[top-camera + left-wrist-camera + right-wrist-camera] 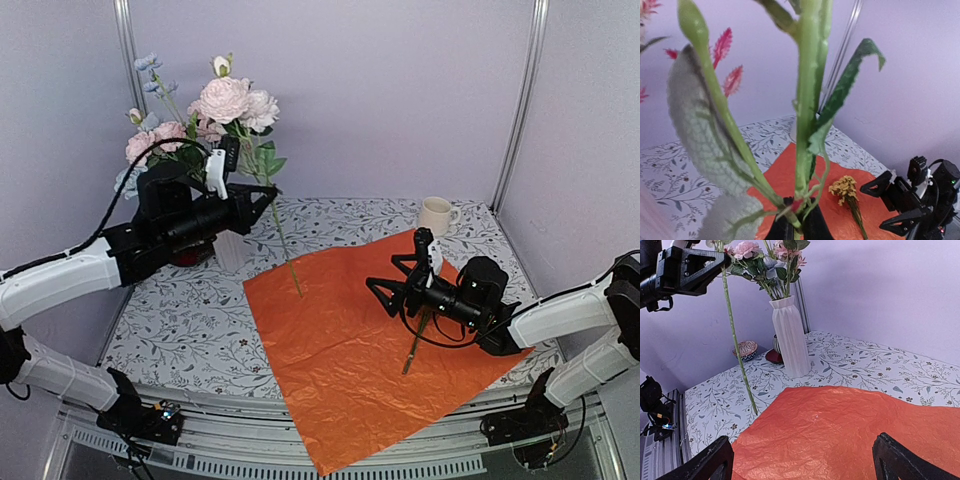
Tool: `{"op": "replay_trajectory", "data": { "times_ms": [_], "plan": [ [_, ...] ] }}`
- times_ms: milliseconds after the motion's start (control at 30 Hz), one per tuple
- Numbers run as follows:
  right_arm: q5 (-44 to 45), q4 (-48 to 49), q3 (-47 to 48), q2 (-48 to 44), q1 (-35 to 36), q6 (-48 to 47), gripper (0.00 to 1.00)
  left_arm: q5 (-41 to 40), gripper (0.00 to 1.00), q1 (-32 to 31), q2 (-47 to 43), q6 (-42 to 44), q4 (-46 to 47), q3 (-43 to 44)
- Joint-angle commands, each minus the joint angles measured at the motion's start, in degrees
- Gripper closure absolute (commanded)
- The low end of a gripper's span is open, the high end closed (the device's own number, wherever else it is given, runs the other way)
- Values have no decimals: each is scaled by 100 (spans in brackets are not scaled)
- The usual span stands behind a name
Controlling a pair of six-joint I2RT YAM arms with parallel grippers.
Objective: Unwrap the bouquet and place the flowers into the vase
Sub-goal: Place the fake flower in the vase.
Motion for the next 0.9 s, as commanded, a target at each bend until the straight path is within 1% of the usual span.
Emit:
{"op": "replay_trajectory", "data": {
  "times_ms": [0, 133, 267, 433, 567, 733, 867],
  "plan": [
    [167, 40, 2, -67, -16, 26, 1, -468, 100, 323, -408, 639, -947, 598],
    [183, 14, 11, -62, -16, 9, 1, -955, 100, 499, -574, 1126, -1490, 1158],
    [184, -12, 23, -60, -18, -22, 1, -1369, 100, 711, -605, 1531, -1676, 1670],
    [146, -30, 52, -23, -14, -36, 1, -1587, 100, 1040, -425, 1828, -1750, 2295],
    [114, -56, 71, -12, -13, -53, 1, -1701, 100, 1174, -207, 2055, -1833, 2796],
    [103, -65, 76, -14, -17, -81, 1, -1763, 100, 1258, -49, 2307, -1670, 2943],
    [81, -64, 81, -1, -15, -90, 1, -1771, 100, 1411, 70, 2654, -910, 2612]
  ]
}}
